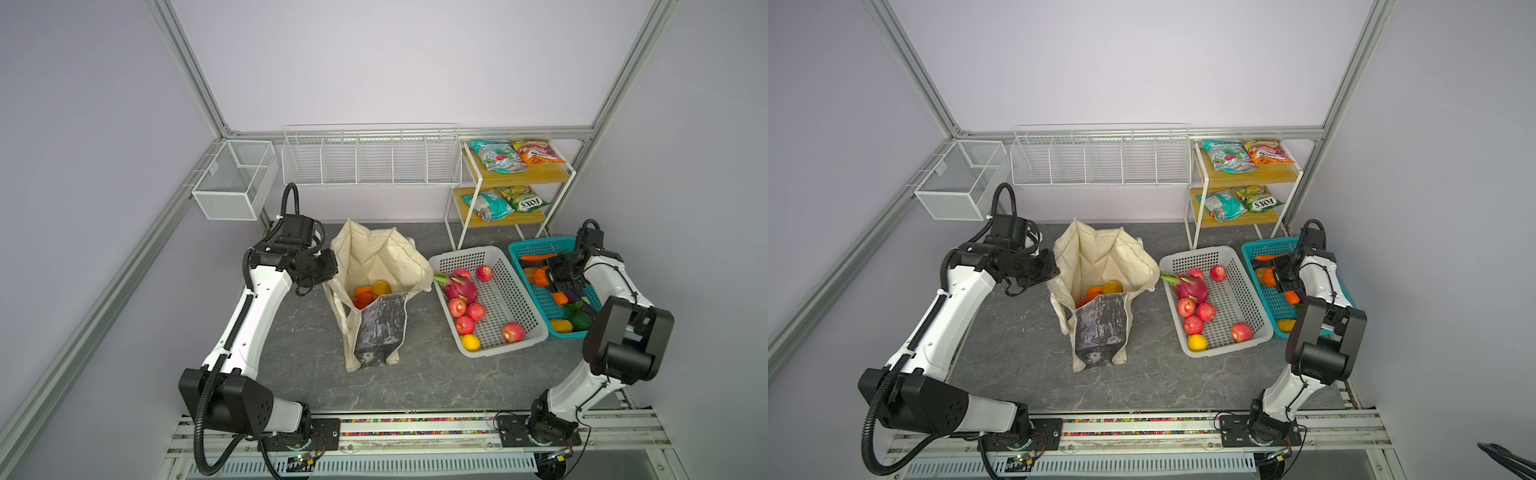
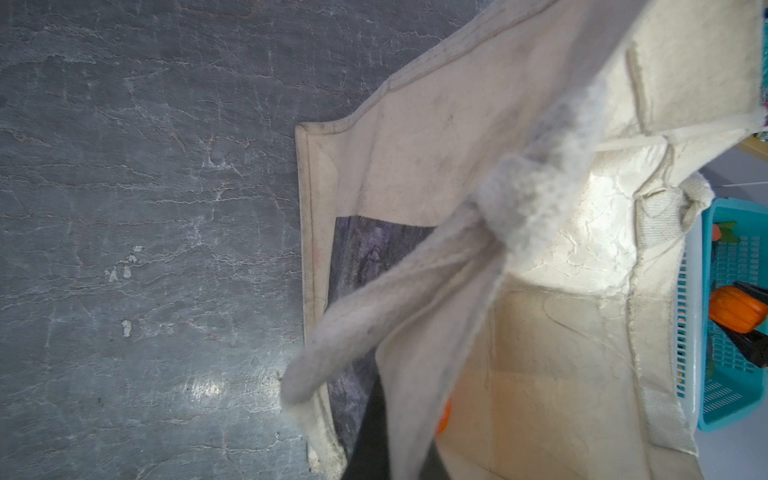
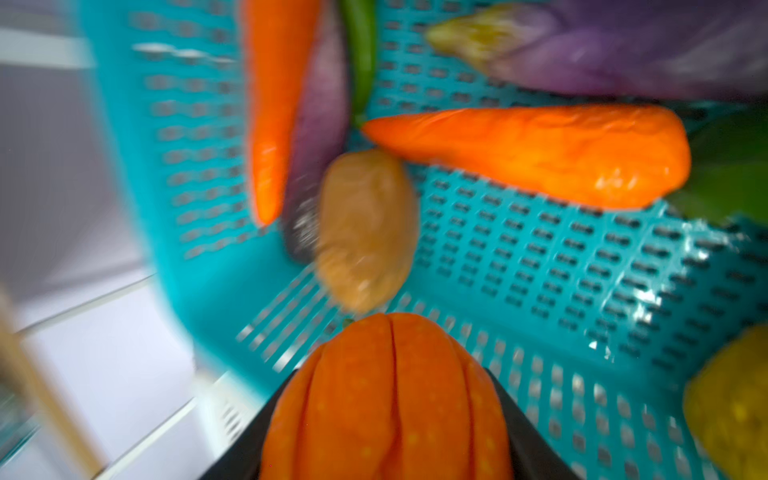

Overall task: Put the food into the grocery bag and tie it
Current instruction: 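Carry the orange pumpkin over the tote bag and lower it inside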

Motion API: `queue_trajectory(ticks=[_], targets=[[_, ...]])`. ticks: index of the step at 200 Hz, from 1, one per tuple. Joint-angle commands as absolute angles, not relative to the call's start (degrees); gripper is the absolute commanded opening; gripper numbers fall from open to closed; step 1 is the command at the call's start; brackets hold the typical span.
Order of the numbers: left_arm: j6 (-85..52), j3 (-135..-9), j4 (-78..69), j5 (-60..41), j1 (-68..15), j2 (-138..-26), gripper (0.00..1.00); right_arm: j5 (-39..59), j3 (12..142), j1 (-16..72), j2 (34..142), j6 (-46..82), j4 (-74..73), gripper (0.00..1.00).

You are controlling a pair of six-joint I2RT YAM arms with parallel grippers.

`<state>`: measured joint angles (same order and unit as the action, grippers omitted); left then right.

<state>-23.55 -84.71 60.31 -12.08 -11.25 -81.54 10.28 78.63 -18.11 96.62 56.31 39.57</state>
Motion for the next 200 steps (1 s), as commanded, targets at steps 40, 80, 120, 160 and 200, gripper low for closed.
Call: queue_trajectory(ticks=[40,80,120,160,200], targets=[[-22.9,-87.4,60.3,-13.7,-11.0,-83.6,0.0,6.9,89.7,-4.2,83.5,49.4,47.5,0.47],[-22.1,-87.8,60.5,-14.2,-11.0,-83.9,0.0,7.4,99.5,14.5,85.8,40.5,47.2,0.47],[-21.8,-87.8,61.4,-14.2,-11.1,-83.9,0.0,5.7,111.1,32.5,95.5,33.7,48.8,0.46],[-22.1,-87.2,60.9,-14.8,-11.1,-83.2,0.0,8.9,129.3,43.5,113.2,25.5,58.1,0.47],[-22.3,-87.1,60.6,-15.1,-11.1,-83.0,0.0,10.1,141.6,46.3,127.4,23.2,62.3,0.47]])
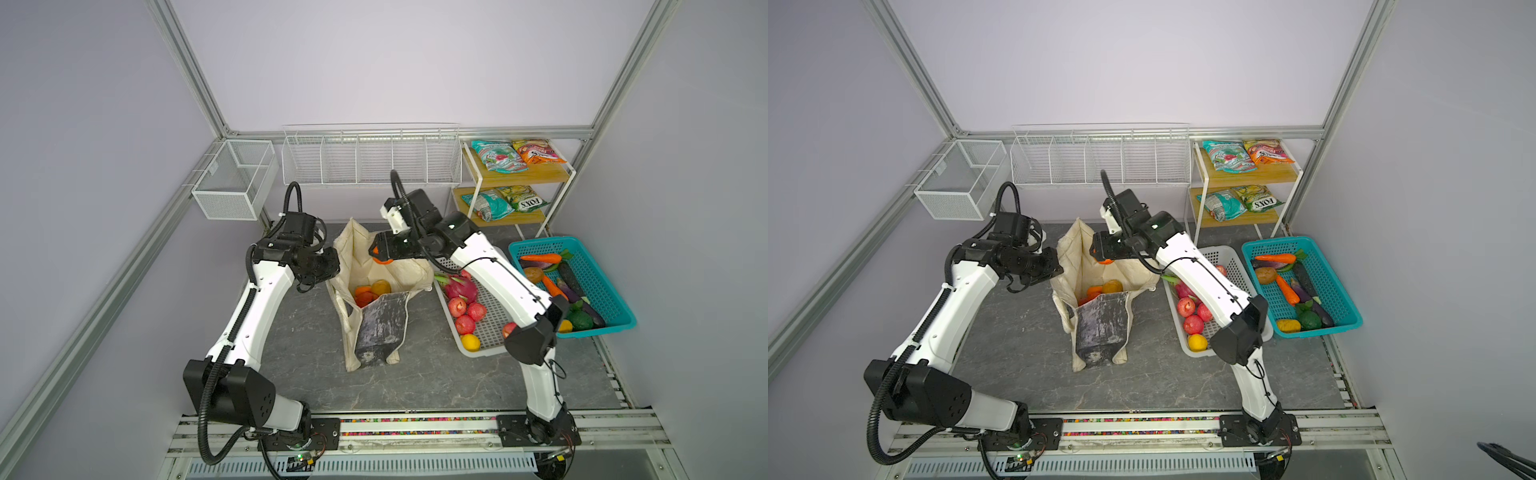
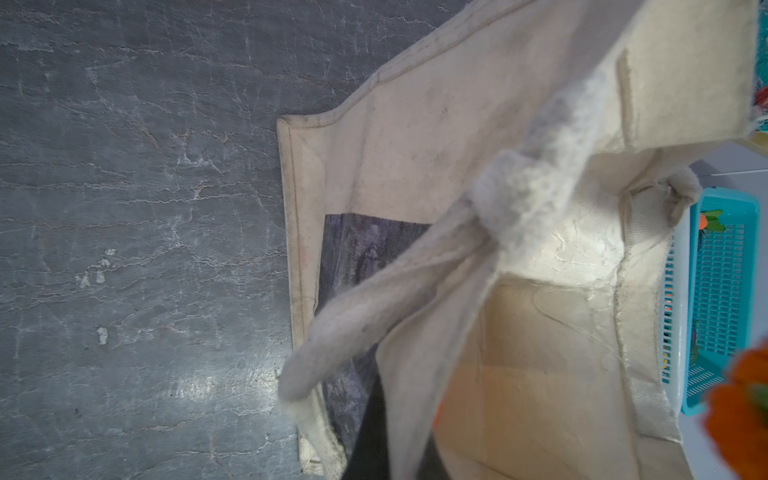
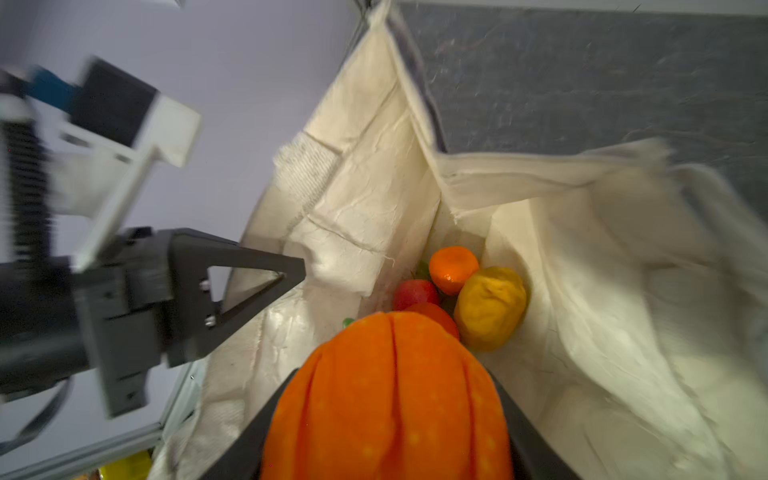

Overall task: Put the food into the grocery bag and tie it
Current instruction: 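Carry the orange pumpkin over the tote bag and lower it inside, then open the right gripper to release the pumpkin and lift out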

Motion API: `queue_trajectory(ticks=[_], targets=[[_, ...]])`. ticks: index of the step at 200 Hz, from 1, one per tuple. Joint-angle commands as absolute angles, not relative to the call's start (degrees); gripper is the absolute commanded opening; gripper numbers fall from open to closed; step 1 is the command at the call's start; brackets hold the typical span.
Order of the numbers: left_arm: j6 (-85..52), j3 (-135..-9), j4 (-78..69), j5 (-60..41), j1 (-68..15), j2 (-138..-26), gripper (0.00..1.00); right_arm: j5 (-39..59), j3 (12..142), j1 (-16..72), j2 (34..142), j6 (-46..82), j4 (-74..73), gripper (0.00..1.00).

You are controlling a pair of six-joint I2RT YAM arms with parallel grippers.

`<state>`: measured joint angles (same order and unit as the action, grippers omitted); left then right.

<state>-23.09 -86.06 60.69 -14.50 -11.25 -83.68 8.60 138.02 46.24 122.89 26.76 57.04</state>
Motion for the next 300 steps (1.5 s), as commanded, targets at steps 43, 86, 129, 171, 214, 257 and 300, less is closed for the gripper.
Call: queue_trajectory(ticks=[43,86,129,171,214,257,300], targets=[[-22.5,-87.3,60.0,-15.0,-11.1,-83.1,0.0,11.8,140.7,46.3,133.4,23.4,59.6,0.47],[-22.9,-87.5,59.1,-15.3,-11.2,-83.2,0.0,12.0,140.5,46.4,137.5,23.2,58.9,0.48],[-22.2,-88.8,59.2,-15.3,-11.1,-84.1,0.0,10.1,138.8,46.7,140.5,22.0,58.5,0.51],[-22.1,-89.3,58.7,-15.2,-11.1,-84.9,0.0,7.1,134.4,48.5,141.1,20.0,57.1,0.55],[-21.7,-89.6,59.0,-15.7,-11.2,-85.2,0.0,6.4,133.0,49.4,140.9,20.4,57.4,0.69],[-21.3,-90.1,59.9,-16.0,-11.1,-85.3,0.0,4.4,132.5,49.5,137.8,19.8,56.8,0.83],[-21.5,-88.3,59.3,-15.9,-11.2,-84.6,0.0,1.5,134.1,49.5,133.4,17.1,58.0,0.88]])
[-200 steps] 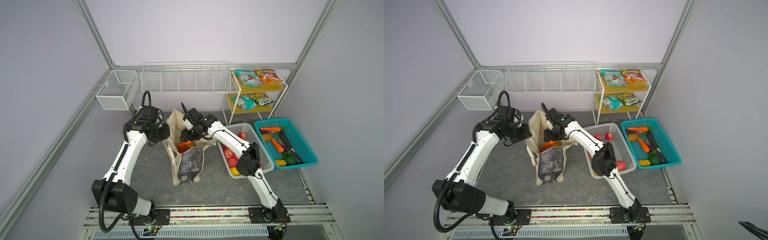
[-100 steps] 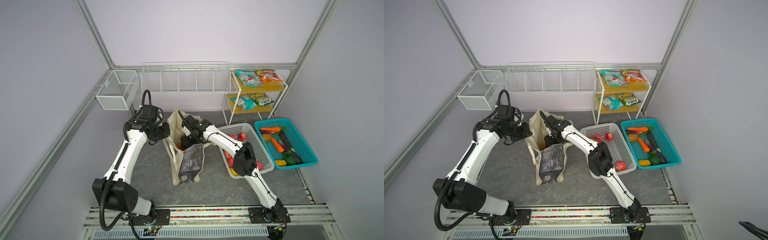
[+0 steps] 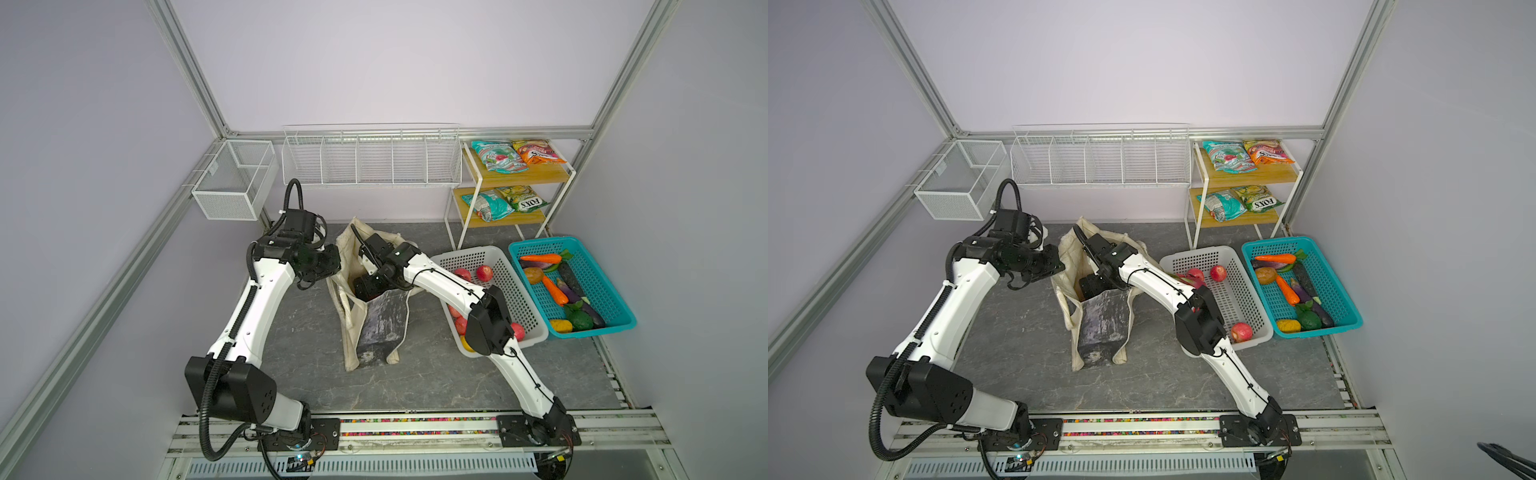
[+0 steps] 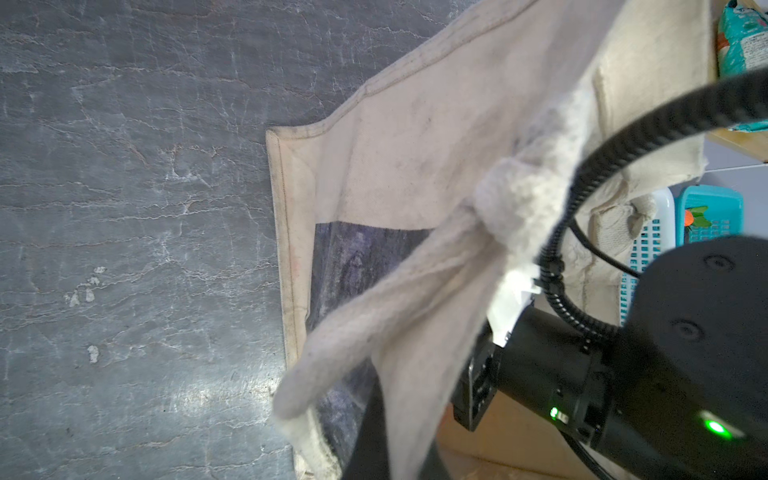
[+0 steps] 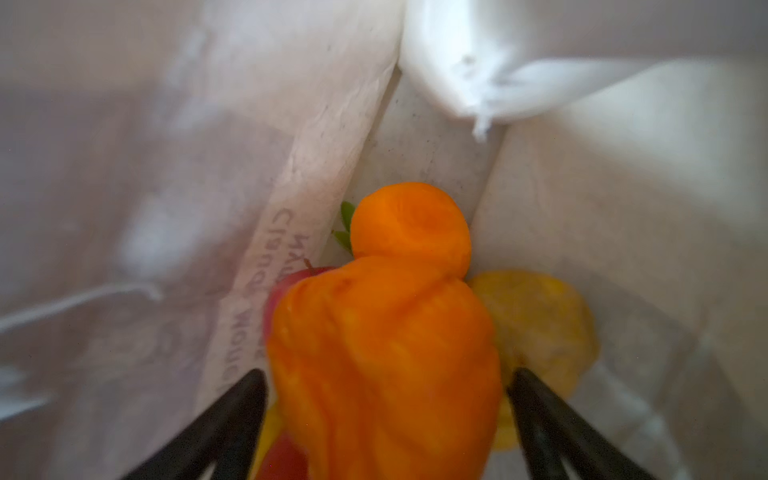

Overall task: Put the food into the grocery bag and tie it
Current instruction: 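Open the right gripper to release the pumpkin and lift out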

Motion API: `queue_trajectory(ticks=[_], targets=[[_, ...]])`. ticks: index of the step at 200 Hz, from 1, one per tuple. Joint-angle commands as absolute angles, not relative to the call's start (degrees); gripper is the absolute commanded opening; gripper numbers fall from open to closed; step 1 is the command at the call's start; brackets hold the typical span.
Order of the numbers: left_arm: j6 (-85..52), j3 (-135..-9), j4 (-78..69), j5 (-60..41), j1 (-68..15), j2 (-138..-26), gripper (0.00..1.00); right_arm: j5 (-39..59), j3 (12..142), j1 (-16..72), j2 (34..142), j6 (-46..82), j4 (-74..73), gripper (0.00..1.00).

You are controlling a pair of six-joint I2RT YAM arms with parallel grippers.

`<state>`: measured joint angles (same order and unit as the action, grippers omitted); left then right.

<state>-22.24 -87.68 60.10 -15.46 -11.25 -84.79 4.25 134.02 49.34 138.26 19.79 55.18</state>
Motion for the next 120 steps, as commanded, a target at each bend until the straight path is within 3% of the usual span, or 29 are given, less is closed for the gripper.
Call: queue_trajectory(ticks=[1,68,120], targets=[[-21.5,-88.2,59.3,-16.0,-11.2,-84.6,0.0,1.4,134.2,49.5,133.2,17.0,58.0,0.88],[-21.2,-87.7,59.2,-15.8,-11.2,-84.6,0.0,-7.3,138.7,48.9,123.5,14.0,60.0,0.88],[-22.1,-87.4,58.9,-15.3,-11.1,-84.1,0.0,-11.4,138.6,43.7,114.5,16.0,61.1,0.88]])
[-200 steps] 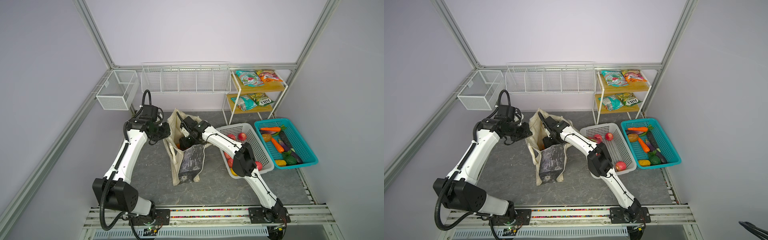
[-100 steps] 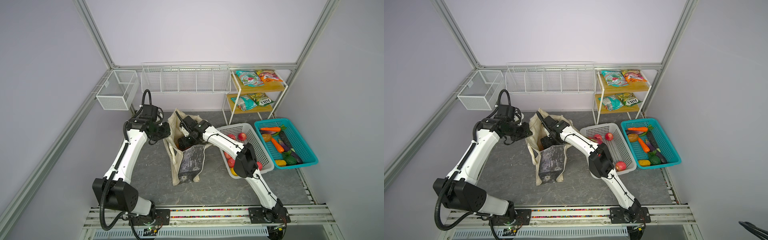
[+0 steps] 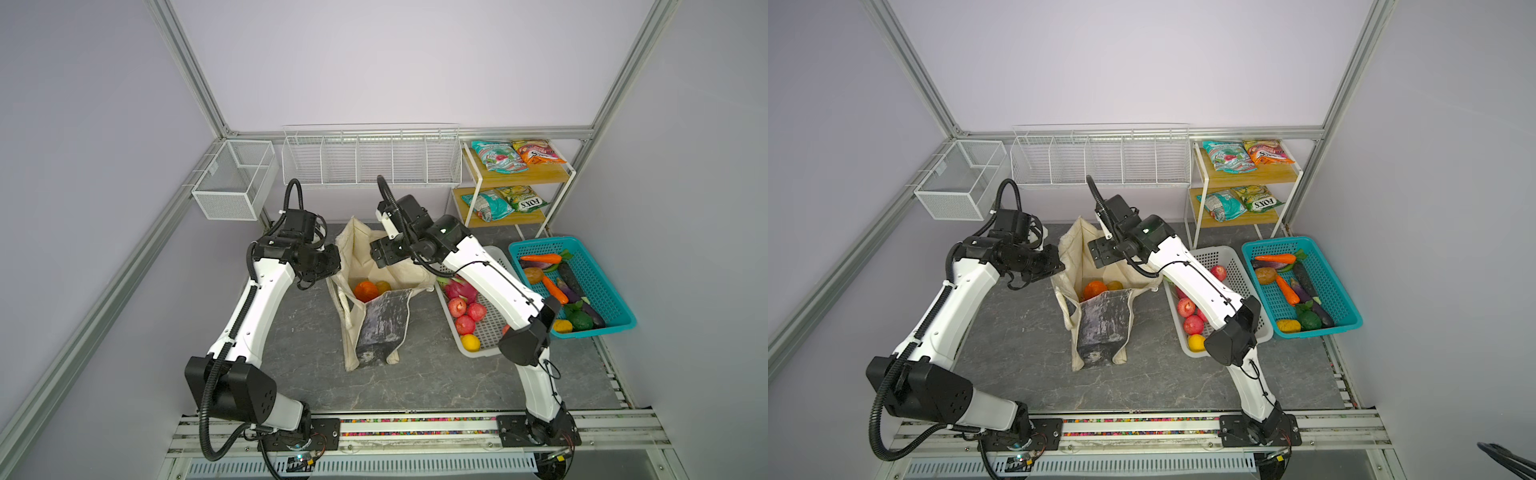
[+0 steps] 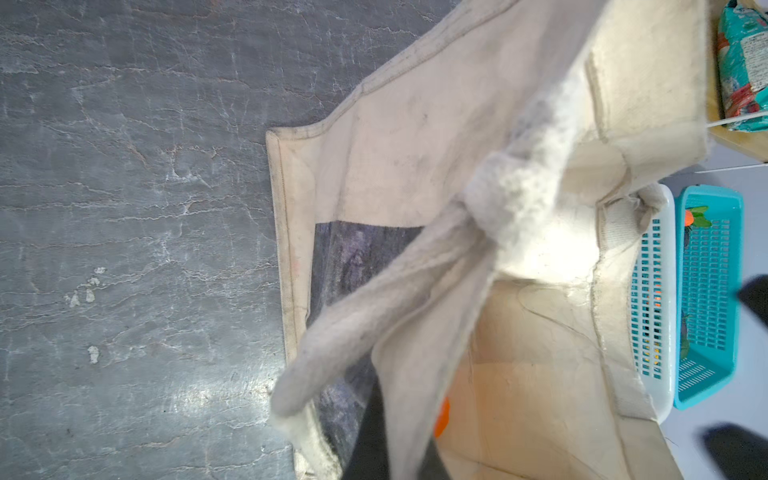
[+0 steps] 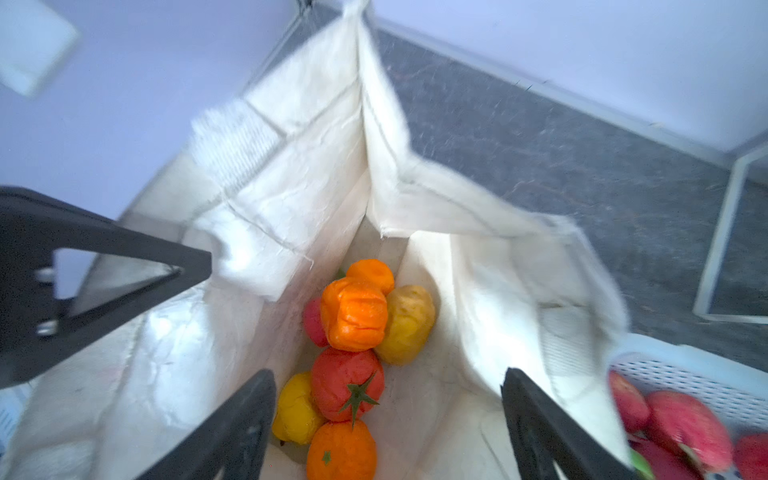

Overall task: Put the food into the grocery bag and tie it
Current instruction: 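Open the right gripper to release the pumpkin and lift out, then raise the right gripper to the orange snack bag on the top shelf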

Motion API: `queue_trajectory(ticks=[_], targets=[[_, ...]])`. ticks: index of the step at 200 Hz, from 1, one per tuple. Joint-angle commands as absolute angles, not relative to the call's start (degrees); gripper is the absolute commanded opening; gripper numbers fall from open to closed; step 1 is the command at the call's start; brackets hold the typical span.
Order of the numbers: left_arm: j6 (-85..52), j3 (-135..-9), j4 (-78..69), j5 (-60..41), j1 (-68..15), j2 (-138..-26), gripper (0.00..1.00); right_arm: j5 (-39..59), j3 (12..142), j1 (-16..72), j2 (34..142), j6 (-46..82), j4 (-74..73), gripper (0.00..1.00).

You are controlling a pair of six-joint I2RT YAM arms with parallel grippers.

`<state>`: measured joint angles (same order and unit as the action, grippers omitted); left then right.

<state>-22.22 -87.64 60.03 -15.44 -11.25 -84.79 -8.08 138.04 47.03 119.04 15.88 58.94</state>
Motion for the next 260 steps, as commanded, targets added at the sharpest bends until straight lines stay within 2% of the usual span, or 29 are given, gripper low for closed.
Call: queue_trajectory(ticks=[1,62,79,99,167,230,260], targets=[[-22.2,-87.3,58.9,-15.3,-11.2,-84.1,0.0,-11.5,138.5,43.7,114.3,16.0,61.2,0.88],[-22.6,-86.5,59.0,-14.8,-11.2,-83.2,0.0,-14.6,127.4,33.3,99.8,16.1,56.6,0.88],[-22.7,-86.7,59.1,-14.8,-11.1,-83.4,0.0,-18.8,123.4,30.4,96.1,19.2,55.3,0.88],[-22.8,-86.9,59.2,-14.8,-11.2,-83.4,0.0,-20.0,117.1,27.1,91.7,20.6,48.9,0.88],[-22.4,-89.1,60.3,-14.7,-11.3,-84.9,0.0,-10.3,104.8,12.3,83.1,33.0,35.7,0.88],[-22.7,-90.1,59.5,-14.6,-11.5,-85.4,0.0,-2.8,101.8,-1.2,83.6,49.0,25.6,1.0],[-23.1,-90.0,59.0,-14.6,-11.6,-85.7,0.0,1.2,101.8,-6.3,86.5,57.5,21.1,0.95]])
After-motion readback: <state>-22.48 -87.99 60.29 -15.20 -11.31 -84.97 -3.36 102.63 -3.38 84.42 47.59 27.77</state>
